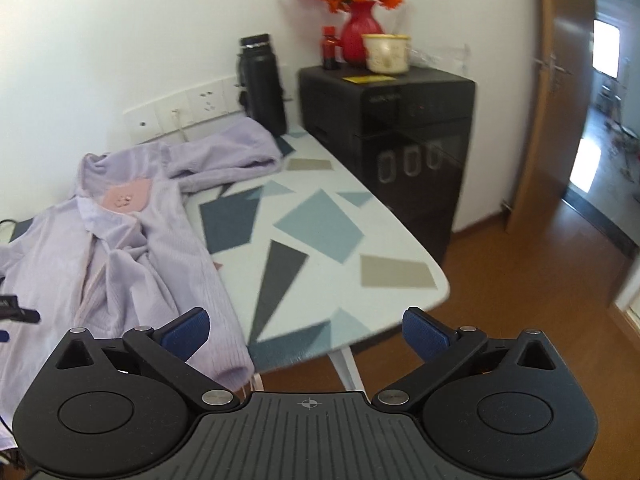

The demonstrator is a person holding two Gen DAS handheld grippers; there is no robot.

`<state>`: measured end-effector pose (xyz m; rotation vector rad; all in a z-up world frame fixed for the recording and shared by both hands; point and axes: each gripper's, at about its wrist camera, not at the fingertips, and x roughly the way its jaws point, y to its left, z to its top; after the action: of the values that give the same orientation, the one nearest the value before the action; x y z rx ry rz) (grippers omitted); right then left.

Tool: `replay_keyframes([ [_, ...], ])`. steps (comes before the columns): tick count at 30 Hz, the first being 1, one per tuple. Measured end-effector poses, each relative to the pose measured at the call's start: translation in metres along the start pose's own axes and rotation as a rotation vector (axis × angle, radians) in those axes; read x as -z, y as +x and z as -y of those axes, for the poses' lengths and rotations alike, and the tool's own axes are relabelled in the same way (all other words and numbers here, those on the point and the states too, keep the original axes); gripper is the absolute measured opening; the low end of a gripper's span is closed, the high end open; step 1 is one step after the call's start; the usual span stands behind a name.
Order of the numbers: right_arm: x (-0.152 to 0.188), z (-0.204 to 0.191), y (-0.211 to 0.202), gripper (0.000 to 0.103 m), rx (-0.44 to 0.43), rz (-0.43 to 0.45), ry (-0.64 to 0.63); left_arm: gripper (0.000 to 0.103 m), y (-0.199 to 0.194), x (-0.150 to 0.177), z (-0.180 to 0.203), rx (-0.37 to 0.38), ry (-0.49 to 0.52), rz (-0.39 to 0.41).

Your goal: Fold clothes

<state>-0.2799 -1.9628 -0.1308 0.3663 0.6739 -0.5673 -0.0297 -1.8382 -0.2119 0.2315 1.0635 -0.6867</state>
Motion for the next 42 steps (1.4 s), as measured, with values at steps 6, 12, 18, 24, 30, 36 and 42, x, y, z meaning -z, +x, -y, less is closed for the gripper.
replay_keyframes([
  [6, -0.060, -0.009, 0.038, 0.102, -0.090, -0.017, -0.074, 0.102, 0.013, 0.009, -0.002, -0.116, 0.000, 0.031],
  [12, -0.159, -0.031, 0.052, 0.102, -0.143, 0.079, -0.213, 0.103, 0.019, 0.011, 0.011, -0.186, -0.017, 0.071],
  [18, -0.246, -0.049, 0.075, 0.102, -0.212, 0.196, -0.333, 0.103, 0.017, 0.023, 0.022, -0.267, -0.126, 0.129],
  [24, -0.289, -0.065, 0.114, 0.102, -0.404, 0.216, -0.431, 0.103, 0.013, 0.033, 0.042, -0.416, -0.335, 0.144],
  [30, -0.336, -0.065, 0.139, 0.102, -0.621, 0.210, -0.449, 0.096, -0.018, 0.046, 0.064, -0.373, -0.583, 0.203],
  [36, -0.371, -0.073, 0.155, 0.102, -0.715, 0.323, -0.570, 0.096, -0.072, 0.054, 0.114, -0.288, -0.542, 0.284],
  [42, -0.369, -0.112, 0.208, 0.102, -0.783, 0.251, -0.601, 0.072, -0.051, 0.066, 0.147, -0.262, -0.381, 0.214],
])
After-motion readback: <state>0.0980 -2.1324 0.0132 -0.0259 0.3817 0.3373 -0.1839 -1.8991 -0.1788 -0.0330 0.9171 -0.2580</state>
